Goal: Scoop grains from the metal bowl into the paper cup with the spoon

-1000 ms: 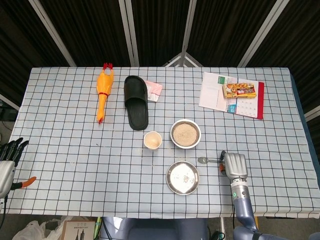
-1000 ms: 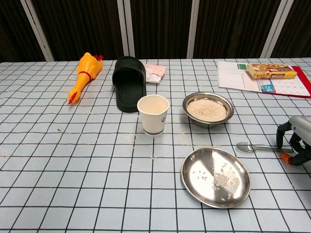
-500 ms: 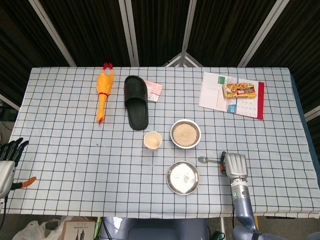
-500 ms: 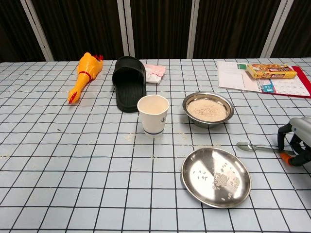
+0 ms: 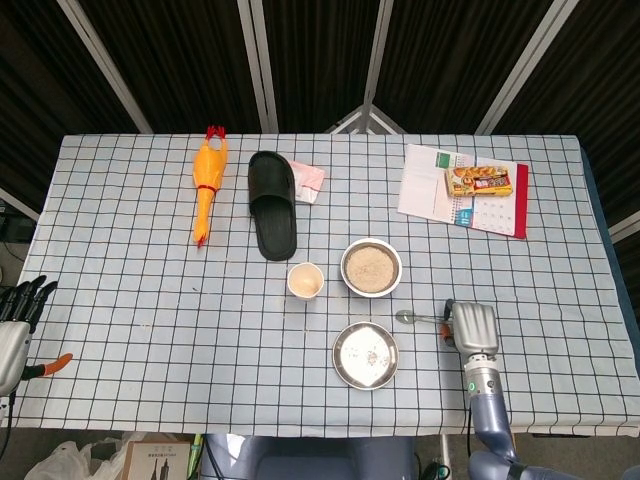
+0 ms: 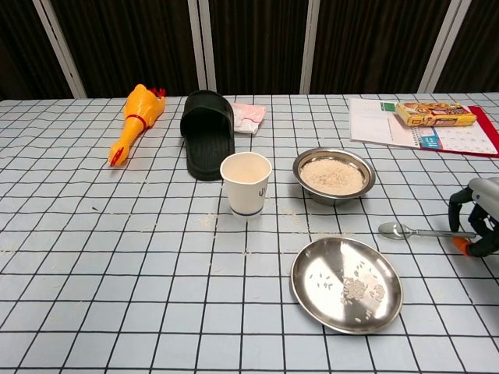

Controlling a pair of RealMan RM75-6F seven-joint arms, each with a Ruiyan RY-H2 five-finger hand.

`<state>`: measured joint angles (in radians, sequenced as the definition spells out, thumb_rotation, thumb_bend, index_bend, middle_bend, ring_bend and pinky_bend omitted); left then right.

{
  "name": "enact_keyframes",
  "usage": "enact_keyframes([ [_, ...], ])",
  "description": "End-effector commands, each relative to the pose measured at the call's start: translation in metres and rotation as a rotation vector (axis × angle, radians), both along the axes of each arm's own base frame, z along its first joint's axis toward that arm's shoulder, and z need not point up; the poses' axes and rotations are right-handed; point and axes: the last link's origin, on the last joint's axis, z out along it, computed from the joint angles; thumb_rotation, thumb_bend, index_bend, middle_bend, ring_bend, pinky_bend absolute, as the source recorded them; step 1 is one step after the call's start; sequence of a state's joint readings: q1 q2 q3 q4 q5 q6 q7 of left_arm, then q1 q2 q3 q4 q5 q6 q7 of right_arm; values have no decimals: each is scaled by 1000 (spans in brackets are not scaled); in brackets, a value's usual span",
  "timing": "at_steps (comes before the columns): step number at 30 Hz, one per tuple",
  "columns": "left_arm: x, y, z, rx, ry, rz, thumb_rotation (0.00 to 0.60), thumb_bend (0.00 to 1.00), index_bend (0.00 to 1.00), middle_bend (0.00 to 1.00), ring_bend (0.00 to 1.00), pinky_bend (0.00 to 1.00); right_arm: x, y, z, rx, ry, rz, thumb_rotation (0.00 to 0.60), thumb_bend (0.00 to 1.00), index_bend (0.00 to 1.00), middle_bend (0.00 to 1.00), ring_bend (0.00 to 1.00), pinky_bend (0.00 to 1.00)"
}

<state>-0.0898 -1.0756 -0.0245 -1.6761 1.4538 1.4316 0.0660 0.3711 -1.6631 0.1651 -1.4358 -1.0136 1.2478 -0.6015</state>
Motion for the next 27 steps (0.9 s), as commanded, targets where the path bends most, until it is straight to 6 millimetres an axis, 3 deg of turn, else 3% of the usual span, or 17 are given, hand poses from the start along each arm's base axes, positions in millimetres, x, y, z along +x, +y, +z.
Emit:
enact_keyframes([
  [1,0,0,0,0,-1,1,600,0,0,0,0,0,3,-3,7,-13,6,11,600,477,566,863,1000,1000],
  [9,0,1,0,-3,-8,4,600,0,0,0,0,0,15,-15,28,-47,31,35,600,520,579,863,1000,1000],
  [17,-1,1,1,-8,-19,10,600,0,0,0,0,0,41,-36,47,-87,75,103,600,533,581,863,1000,1000],
  [27,-1,2,2,-12,-38,23,600,0,0,0,0,0,85,-70,40,-126,230,232,600,533,581,863,1000,1000],
])
